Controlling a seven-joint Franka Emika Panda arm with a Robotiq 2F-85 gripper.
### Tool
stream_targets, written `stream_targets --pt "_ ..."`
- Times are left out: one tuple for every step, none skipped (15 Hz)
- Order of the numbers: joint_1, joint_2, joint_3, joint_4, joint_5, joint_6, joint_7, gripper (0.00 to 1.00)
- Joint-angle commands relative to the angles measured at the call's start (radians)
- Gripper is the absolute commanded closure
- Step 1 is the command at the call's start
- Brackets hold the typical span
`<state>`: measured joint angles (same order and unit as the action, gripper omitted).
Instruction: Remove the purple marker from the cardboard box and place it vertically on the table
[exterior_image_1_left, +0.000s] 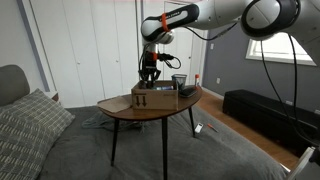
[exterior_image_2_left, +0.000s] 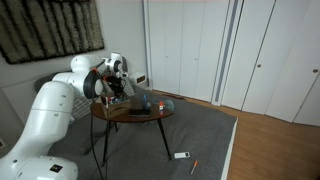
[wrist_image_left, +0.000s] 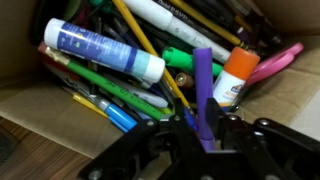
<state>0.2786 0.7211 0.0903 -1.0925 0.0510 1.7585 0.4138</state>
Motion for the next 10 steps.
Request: stream_targets --pt "0.004 0.088 0.003 0.148 0.032 -0.092 0.016 0.66" --pt "0.005 0.102 0.004 0.171 0.036 -0.098 0.016 0.61" --pt "0.005 0.115 0.006 0.192 0.042 -0.099 0.015 0.58" --pt "0.006 0.128 0.006 0.211 0.046 -0.098 0.016 0.57" --pt "0.006 0.141 0.007 0.23 0.051 -0.096 0.017 0.53" --pt "0.007 0.152 0.006 0.246 0.054 -0.093 0.018 0.55" --pt "0.007 0.165 0.006 0.264 0.056 -0.095 0.019 0.54" --pt "0.009 0.177 0.005 0.278 0.057 -0.093 0.021 0.53" --pt "0.009 0.188 0.005 0.291 0.059 -0.095 0.021 0.54" --pt "0.011 0.198 0.005 0.305 0.059 -0.098 0.022 0.55"
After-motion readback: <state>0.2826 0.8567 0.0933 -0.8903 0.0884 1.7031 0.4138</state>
